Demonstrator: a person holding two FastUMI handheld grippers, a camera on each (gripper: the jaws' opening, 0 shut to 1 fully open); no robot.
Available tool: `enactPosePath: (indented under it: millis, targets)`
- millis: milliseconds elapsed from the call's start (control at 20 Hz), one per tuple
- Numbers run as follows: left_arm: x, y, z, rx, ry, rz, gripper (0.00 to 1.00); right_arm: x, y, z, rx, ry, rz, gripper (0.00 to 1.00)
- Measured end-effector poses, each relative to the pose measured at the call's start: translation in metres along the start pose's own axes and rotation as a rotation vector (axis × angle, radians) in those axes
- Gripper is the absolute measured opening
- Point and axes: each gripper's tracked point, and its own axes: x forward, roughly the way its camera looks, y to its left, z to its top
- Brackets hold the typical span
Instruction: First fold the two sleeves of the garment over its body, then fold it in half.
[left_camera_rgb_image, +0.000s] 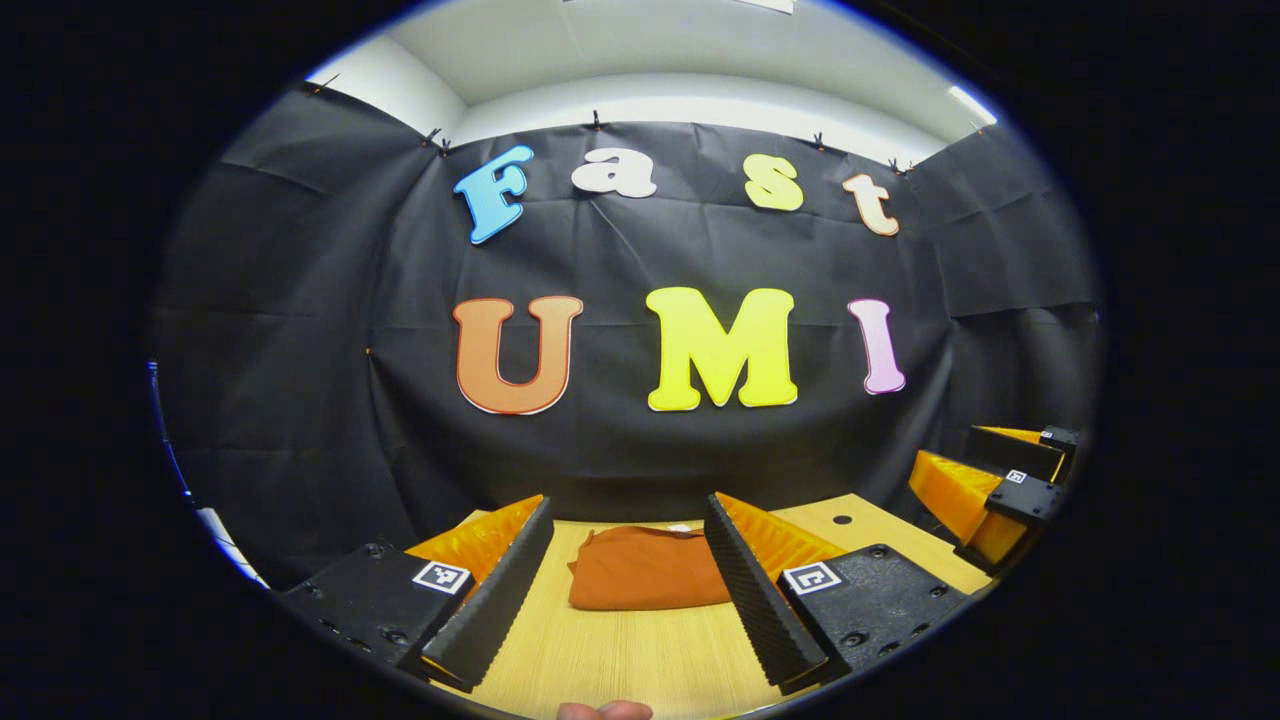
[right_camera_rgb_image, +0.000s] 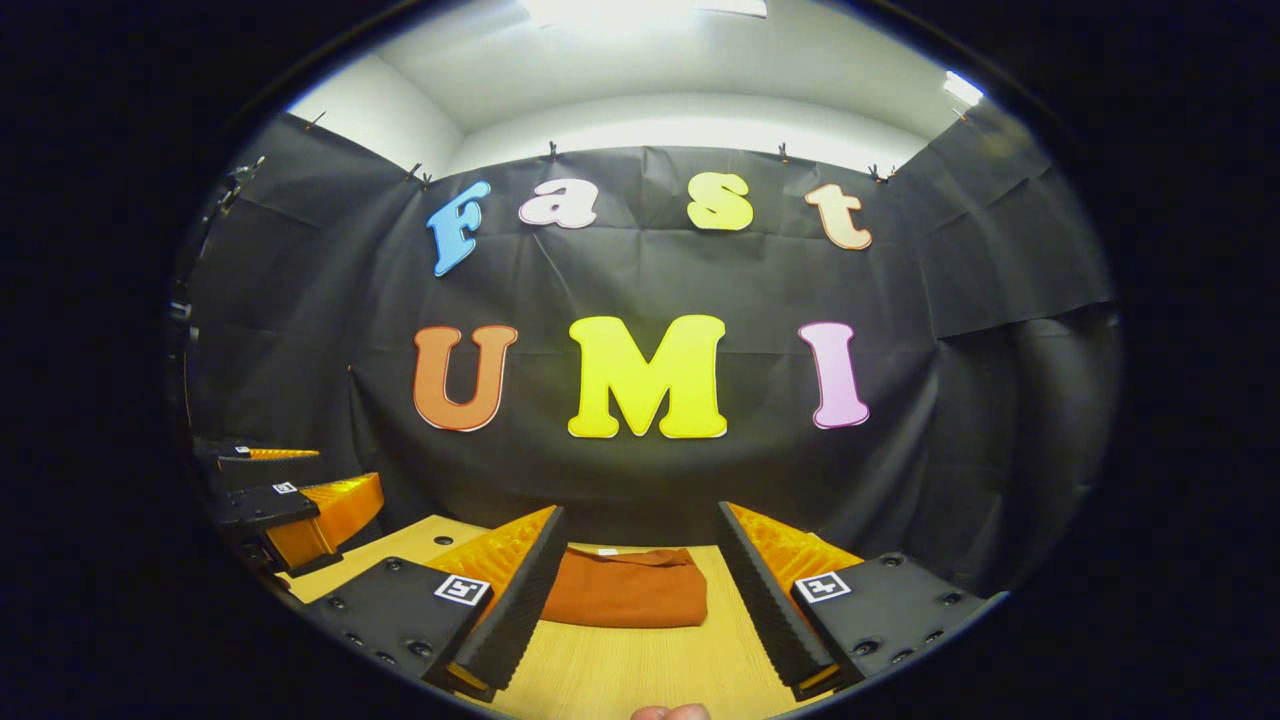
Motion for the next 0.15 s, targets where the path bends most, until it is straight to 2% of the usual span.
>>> enactPosePath:
  millis: [50, 150]
  targets:
    - [-0.0049, -0.0036, -0.0003, 0.001, 0.003, -0.001, 0.98, -0.0006, -0.0012, -0.0016, 0.010, 0.015, 0.001, 0.93]
    - [-0.0144, -0.0054, -0.0008, 0.008, -0.006, 0.004, 0.98, 0.0007, -0.0025, -0.0032, 0.038, 0.024, -0.004, 0.93]
